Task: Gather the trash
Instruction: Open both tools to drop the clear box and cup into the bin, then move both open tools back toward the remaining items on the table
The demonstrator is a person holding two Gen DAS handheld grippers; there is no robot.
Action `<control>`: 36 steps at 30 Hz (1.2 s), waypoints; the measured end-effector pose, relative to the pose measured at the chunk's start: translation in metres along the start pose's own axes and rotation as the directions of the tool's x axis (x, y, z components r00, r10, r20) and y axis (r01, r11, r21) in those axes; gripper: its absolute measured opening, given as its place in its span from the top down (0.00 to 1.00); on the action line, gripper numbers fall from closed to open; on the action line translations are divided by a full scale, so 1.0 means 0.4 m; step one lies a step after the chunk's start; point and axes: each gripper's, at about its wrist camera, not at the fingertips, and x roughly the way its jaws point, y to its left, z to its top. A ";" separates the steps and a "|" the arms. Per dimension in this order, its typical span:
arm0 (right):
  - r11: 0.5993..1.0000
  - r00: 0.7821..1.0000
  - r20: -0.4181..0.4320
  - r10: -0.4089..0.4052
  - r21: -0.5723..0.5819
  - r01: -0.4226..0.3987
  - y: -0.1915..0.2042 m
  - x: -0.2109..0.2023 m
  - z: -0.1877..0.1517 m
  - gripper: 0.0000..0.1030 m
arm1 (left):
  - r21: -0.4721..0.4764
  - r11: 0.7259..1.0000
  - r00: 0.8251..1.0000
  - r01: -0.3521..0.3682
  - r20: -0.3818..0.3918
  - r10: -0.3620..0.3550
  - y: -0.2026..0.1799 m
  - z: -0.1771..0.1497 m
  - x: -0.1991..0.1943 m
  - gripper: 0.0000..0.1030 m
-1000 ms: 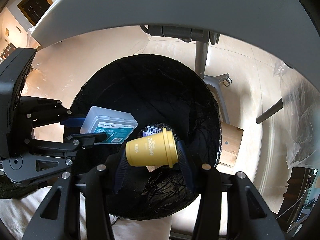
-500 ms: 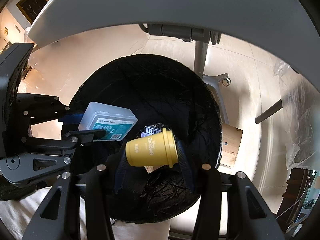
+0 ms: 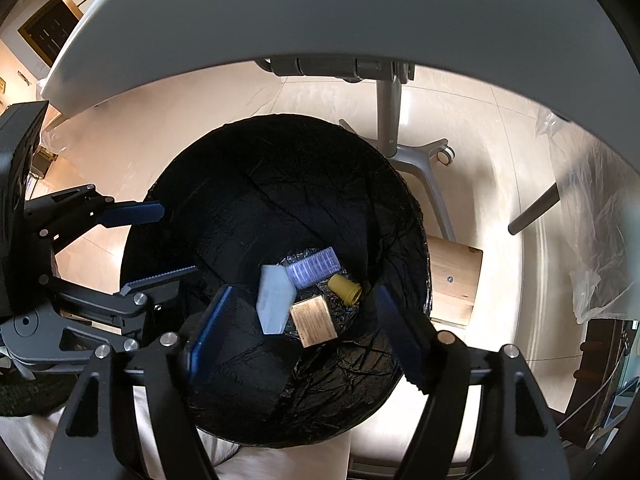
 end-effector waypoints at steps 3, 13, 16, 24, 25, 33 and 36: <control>1.000 1.000 0.000 0.014 0.011 -0.014 -0.006 0.002 -0.001 0.24 | -0.016 1.000 1.000 0.000 0.007 0.000 0.008 0.001 -0.002 0.23; 0.999 0.998 0.022 0.053 0.003 -0.053 0.003 -0.014 -0.001 0.04 | -0.023 1.000 1.000 -0.014 0.015 0.015 0.011 -0.010 -0.010 0.21; 0.998 0.998 0.020 0.051 0.019 -0.051 0.001 -0.016 0.002 0.04 | -0.032 0.999 1.000 -0.011 0.021 0.012 0.013 -0.011 -0.014 0.21; 0.999 0.999 0.048 0.019 0.050 -0.022 -0.023 -0.050 0.004 0.04 | -0.044 0.999 0.999 -0.005 0.044 0.007 0.023 -0.013 -0.041 0.21; 0.998 0.998 0.055 0.019 0.053 -0.022 -0.027 -0.059 0.003 0.04 | -0.043 0.999 0.999 -0.006 0.050 0.008 0.023 -0.013 -0.050 0.21; 0.996 0.983 0.161 0.083 0.019 -0.087 -0.011 -0.231 0.007 0.04 | -0.015 1.000 0.990 -0.014 0.143 0.016 0.012 -0.008 -0.188 0.21; 0.996 0.971 0.221 0.092 -0.034 -0.086 0.012 -0.318 0.021 0.04 | -0.001 1.000 0.983 -0.014 0.185 0.014 0.008 -0.004 -0.250 0.21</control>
